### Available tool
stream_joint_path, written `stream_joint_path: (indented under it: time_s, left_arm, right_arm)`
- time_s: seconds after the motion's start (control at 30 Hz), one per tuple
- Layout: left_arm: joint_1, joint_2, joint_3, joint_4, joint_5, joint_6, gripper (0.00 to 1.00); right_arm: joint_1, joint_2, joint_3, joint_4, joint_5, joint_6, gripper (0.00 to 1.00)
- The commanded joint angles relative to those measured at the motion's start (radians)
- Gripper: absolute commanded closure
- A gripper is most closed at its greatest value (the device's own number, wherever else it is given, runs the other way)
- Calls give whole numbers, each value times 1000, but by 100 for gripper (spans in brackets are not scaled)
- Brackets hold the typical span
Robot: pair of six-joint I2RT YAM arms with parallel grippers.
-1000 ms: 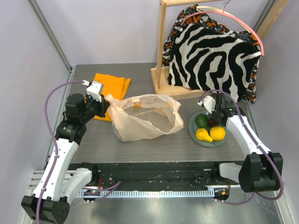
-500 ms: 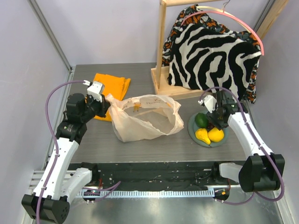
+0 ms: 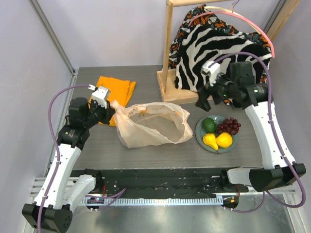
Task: Take the fake fruits out of the plastic bag
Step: Place the fake fruit on the plate, then take out the fake fruit from the plastic bag.
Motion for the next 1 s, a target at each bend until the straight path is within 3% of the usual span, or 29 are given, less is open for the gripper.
stream_joint_path:
  time_s: [0.0,0.03,0.17,0.27,0.4,0.43,0.53,0.77,0.97]
  left_arm:
    - [2,-35,65,-86,49,85,94]
    - [2,-47,68,-114,47,99,94]
    - [2,-88,94,-198,37,159,93]
    - [2,-108,135,-289,53,198,92]
    - [2,-105,184,-427,92,258,100]
    - [2,-102,192,-482,104,275,100]
    - [2,-85,207,-574,112,317,100]
    - [2,-142,181,-600,89,311,100]
    - [4,-159,168,-599,95,324,100]
  right_arm:
    - [204,45,108,172,-254,249,0]
    - [294,44,106,194,-265,263,0]
    - [444,36,97,334,-276,301,7]
    - [482,54,106,410,-312,332,11]
    - [501,112,98,399,-372,304,28]
    - [505,126,94,389,-391,289,36]
    - [536,186,82,348,-441,261,48]
    - [634,246,-1,414,-405,222,49]
    - [700,256,5,502,-303,174,57]
